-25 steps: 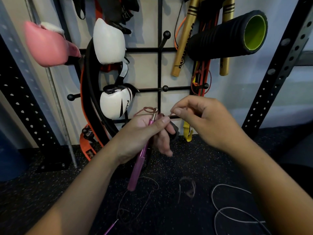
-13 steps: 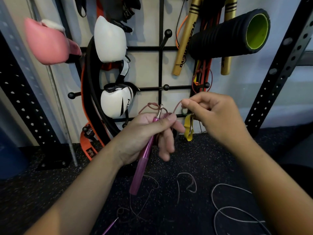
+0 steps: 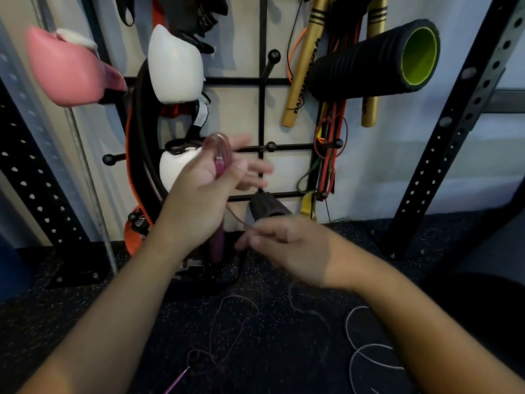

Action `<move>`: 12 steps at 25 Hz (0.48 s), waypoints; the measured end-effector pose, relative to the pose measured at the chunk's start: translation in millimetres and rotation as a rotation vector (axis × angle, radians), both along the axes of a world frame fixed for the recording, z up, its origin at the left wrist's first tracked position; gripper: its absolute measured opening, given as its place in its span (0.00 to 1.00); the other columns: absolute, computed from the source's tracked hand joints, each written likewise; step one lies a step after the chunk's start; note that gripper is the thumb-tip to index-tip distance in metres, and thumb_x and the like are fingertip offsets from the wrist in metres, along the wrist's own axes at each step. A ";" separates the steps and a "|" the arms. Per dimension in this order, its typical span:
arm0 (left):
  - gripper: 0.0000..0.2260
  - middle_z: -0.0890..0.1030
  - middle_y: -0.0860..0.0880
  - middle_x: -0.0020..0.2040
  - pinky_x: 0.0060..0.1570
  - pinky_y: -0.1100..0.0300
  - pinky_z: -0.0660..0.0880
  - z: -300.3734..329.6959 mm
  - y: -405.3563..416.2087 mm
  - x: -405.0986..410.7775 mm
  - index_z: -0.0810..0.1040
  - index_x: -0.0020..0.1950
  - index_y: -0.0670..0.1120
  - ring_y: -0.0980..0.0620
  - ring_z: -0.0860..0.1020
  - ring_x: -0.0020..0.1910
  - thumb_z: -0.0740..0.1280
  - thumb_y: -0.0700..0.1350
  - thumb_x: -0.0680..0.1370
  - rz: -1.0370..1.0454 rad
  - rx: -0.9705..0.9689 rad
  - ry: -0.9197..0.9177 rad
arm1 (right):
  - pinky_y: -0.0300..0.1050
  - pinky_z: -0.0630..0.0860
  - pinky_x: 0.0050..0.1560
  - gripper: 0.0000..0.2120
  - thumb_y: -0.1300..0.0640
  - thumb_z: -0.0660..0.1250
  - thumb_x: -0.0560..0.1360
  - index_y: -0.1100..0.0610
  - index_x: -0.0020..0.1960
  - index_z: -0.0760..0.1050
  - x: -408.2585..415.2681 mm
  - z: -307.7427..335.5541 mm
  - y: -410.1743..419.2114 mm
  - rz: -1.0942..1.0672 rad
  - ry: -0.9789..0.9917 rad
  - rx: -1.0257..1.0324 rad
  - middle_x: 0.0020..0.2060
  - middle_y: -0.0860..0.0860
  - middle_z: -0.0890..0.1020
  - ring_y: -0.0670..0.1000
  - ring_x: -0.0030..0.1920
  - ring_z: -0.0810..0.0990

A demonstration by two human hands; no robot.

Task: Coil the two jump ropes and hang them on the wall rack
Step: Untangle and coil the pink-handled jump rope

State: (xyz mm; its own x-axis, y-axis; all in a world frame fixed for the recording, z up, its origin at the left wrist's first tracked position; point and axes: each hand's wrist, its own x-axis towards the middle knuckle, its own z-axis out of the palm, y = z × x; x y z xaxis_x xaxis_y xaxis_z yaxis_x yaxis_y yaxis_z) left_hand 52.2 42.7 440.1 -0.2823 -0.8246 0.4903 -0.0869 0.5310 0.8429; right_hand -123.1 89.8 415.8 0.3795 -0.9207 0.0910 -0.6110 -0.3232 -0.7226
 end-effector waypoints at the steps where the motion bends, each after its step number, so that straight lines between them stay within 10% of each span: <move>1: 0.11 0.88 0.56 0.48 0.51 0.63 0.80 -2.2 0.7 2.1 0.79 0.65 0.47 0.58 0.86 0.46 0.60 0.41 0.86 -0.011 0.004 -0.130 | 0.39 0.74 0.33 0.12 0.53 0.62 0.84 0.52 0.54 0.84 -3.6 10.2 1.6 0.003 0.013 -0.084 0.30 0.38 0.81 0.41 0.28 0.75; 4: 0.13 0.81 0.51 0.30 0.33 0.65 0.74 -4.4 6.5 -0.6 0.80 0.48 0.46 0.53 0.78 0.28 0.60 0.49 0.85 -0.120 0.099 -0.243 | 0.61 0.81 0.40 0.08 0.50 0.69 0.81 0.49 0.48 0.85 -16.1 29.6 1.4 -0.067 -0.091 -0.240 0.39 0.50 0.87 0.62 0.38 0.82; 8: 0.20 0.70 0.55 0.27 0.27 0.63 0.66 0.1 7.9 -3.1 0.81 0.49 0.43 0.56 0.67 0.25 0.62 0.59 0.79 -0.198 0.135 -0.251 | 0.50 0.70 0.27 0.15 0.41 0.74 0.72 0.52 0.40 0.84 -22.9 27.3 -0.2 -0.284 -0.238 -0.321 0.29 0.57 0.83 0.56 0.26 0.74; 12: 0.18 0.78 0.49 0.26 0.31 0.64 0.72 -0.8 4.4 0.6 0.81 0.47 0.41 0.53 0.74 0.24 0.62 0.55 0.80 -0.225 0.159 -0.331 | 0.54 0.62 0.27 0.09 0.52 0.66 0.82 0.53 0.48 0.83 -28.5 24.2 -3.5 -0.137 -0.288 -0.193 0.29 0.62 0.75 0.54 0.29 0.67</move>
State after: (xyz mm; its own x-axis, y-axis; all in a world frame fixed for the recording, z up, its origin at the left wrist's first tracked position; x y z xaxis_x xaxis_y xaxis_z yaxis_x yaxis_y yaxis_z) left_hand 52.8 47.2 439.2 -0.5848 -0.7822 0.2148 -0.2630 0.4333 0.8620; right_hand -151.6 86.3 439.9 0.1873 -0.9166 0.3532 -0.4382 -0.3998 -0.8051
